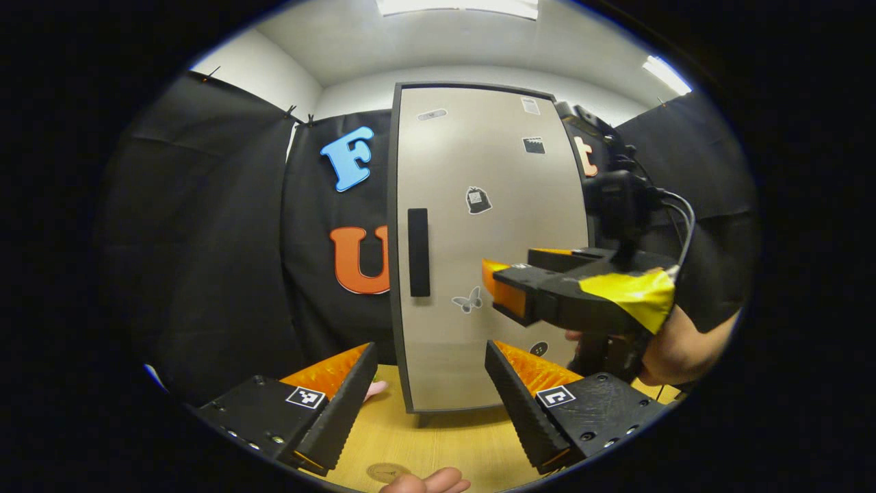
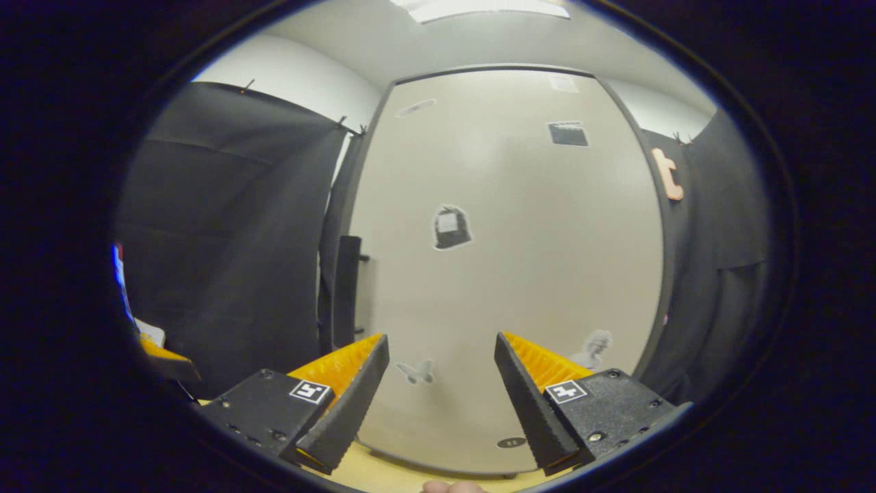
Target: Open the cabinet door with the right hand, grasp the bottle in the cabinet with the left hand and place it on the coaster, then close the cabinet door with the right hand.
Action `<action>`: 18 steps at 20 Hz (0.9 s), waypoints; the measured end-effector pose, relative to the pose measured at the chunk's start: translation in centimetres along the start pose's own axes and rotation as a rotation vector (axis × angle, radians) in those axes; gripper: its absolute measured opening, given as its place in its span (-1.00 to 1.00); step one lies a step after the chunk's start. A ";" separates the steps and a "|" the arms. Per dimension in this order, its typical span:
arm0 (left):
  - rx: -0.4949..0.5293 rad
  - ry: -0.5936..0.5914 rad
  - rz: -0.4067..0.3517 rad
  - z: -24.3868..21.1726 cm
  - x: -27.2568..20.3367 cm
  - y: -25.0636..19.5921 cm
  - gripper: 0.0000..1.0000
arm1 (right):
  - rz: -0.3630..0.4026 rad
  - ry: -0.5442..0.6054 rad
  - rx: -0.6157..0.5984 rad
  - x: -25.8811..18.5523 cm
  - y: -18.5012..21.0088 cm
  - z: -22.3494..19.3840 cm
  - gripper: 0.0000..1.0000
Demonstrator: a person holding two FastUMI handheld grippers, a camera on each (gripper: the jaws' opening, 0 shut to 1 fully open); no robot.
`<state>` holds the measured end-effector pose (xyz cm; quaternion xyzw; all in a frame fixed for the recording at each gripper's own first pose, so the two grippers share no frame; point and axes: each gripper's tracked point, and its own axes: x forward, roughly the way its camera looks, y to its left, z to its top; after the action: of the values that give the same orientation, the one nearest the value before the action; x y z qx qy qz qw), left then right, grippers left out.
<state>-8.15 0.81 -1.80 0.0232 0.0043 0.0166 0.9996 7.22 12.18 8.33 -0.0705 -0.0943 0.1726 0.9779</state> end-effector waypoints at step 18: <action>-0.197 0.099 0.109 -5.8 -7.5 10.1 0.91 | -0.013 0.128 -0.041 7.9 8.3 -2.1 -0.19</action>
<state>-16.00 10.91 -7.05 -0.0759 0.0509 0.0725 0.9932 12.25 22.48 6.15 -0.1008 -0.0357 0.1592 0.9814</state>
